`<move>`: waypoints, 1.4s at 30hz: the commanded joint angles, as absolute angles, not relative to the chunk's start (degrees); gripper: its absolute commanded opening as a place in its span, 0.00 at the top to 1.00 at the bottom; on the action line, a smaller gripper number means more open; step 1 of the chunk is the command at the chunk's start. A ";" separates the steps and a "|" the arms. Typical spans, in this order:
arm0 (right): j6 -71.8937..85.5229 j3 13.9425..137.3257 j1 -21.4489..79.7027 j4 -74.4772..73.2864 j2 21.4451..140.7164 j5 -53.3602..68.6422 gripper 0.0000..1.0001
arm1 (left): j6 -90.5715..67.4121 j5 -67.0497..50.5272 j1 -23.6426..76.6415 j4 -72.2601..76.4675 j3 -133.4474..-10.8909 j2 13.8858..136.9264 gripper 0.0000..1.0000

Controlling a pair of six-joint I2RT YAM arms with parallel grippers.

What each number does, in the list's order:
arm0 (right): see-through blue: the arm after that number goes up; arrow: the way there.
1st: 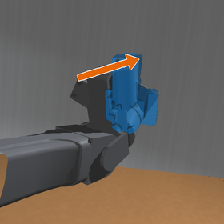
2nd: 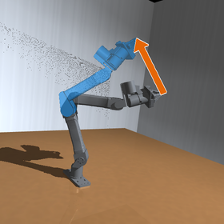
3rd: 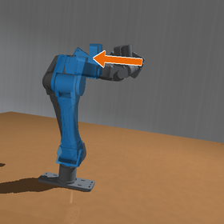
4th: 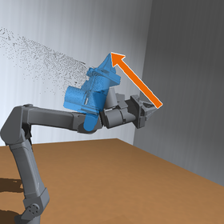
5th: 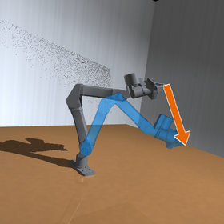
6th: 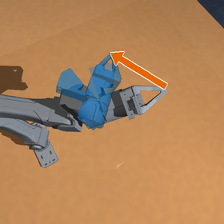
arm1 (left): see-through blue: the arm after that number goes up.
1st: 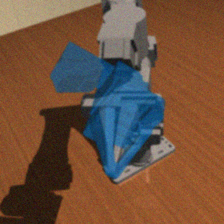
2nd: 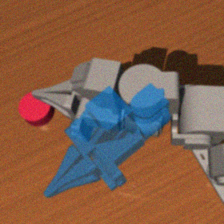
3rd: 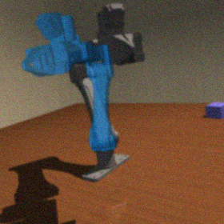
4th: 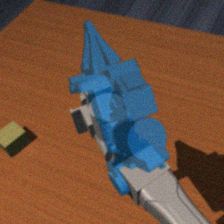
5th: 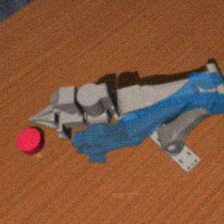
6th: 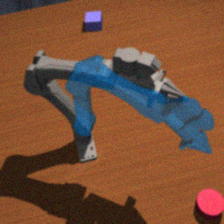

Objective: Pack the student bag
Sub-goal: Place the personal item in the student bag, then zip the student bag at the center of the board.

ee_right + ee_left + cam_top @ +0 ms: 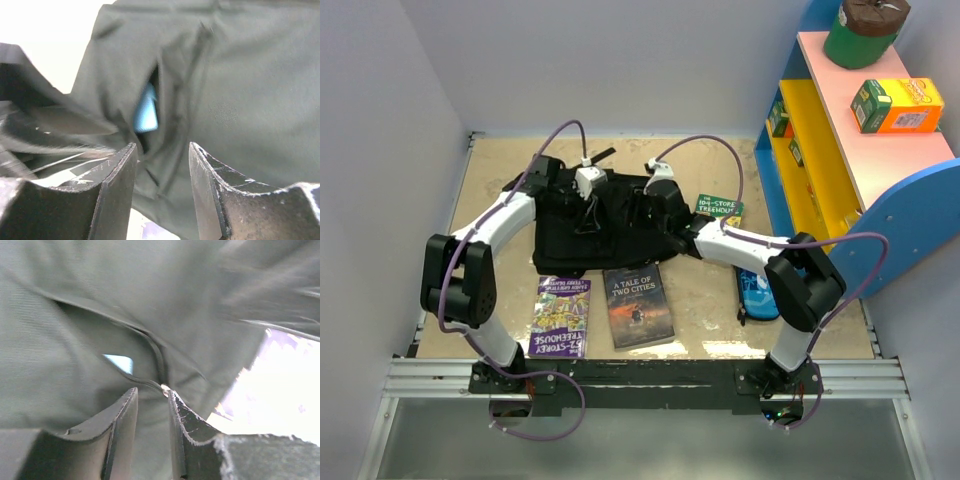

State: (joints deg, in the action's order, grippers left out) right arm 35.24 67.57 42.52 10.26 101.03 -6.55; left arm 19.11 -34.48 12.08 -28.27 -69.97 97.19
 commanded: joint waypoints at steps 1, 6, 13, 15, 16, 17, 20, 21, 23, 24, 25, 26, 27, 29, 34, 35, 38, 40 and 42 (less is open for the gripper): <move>37.00 63.55 42.89 10.90 100.72 -8.35 0.51 | 30.66 -39.12 15.72 -36.47 -67.77 93.44 0.66; 37.27 62.67 42.80 11.25 101.51 -8.26 0.52 | 32.70 -33.84 19.51 -34.46 -63.55 91.76 0.65; 37.18 62.58 42.80 11.16 102.30 -8.00 0.52 | 31.82 -26.30 19.51 -32.35 -62.41 90.88 0.62; 37.09 62.58 42.89 11.42 102.48 -7.74 0.52 | 31.38 -23.83 19.51 -30.86 -61.88 89.66 0.60; 37.00 62.58 42.80 11.51 102.48 -7.73 0.52 | 31.38 -22.43 19.51 -30.76 -61.88 89.39 0.57; 37.00 62.58 42.80 11.51 102.74 -7.65 0.52 | 31.38 -21.89 19.51 -30.59 -61.79 89.12 0.54; 37.00 62.75 42.71 11.60 103.09 -7.38 0.52 | 31.46 -20.75 20.04 -30.23 -61.35 88.77 0.46; 37.00 62.84 42.71 11.69 103.10 -7.38 0.52 | 31.64 -20.39 20.30 -30.15 -61.09 89.03 0.46; 37.09 62.84 42.80 11.69 103.18 -7.30 0.52 | 31.47 -20.30 20.65 -29.54 -60.82 89.12 0.45; 37.18 62.84 42.80 11.69 103.18 -7.38 0.52 | 31.38 -20.48 20.74 -29.36 -60.56 89.30 0.46; 37.18 62.84 42.80 11.69 103.10 -7.38 0.52 | 31.46 -20.65 21.18 -29.18 -60.38 89.47 0.46; 37.18 62.75 42.72 11.69 103.01 -7.38 0.52 | 31.38 -20.65 21.36 -29.18 -60.38 89.82 0.47; 37.18 62.75 42.71 11.69 103.09 -7.47 0.53 | 31.55 -20.83 21.62 -29.27 -60.38 90.52 0.48; 37.18 62.75 42.72 11.60 102.92 -7.47 0.53 | 32.17 -21.44 21.88 -29.70 -60.38 90.97 0.50; 37.00 62.67 42.80 11.69 102.66 -7.30 0.54 | 34.27 -19.70 21.97 -30.41 -59.59 90.88 0.64; 37.00 62.67 42.72 11.86 102.74 -7.12 0.54 | 34.54 -19.34 22.06 -30.41 -59.59 90.70 0.67; 36.83 62.58 42.71 12.22 103.01 -6.15 0.54 | 35.33 -17.85 21.97 -30.41 -59.50 89.48 0.82; 36.74 62.49 42.89 12.65 103.36 -6.24 0.55 | 35.77 -16.27 21.97 -30.32 -59.85 89.21 0.95; 36.83 62.14 42.80 13.18 103.45 -5.71 0.55 | 35.95 -15.65 21.97 -30.06 -60.29 89.47 0.98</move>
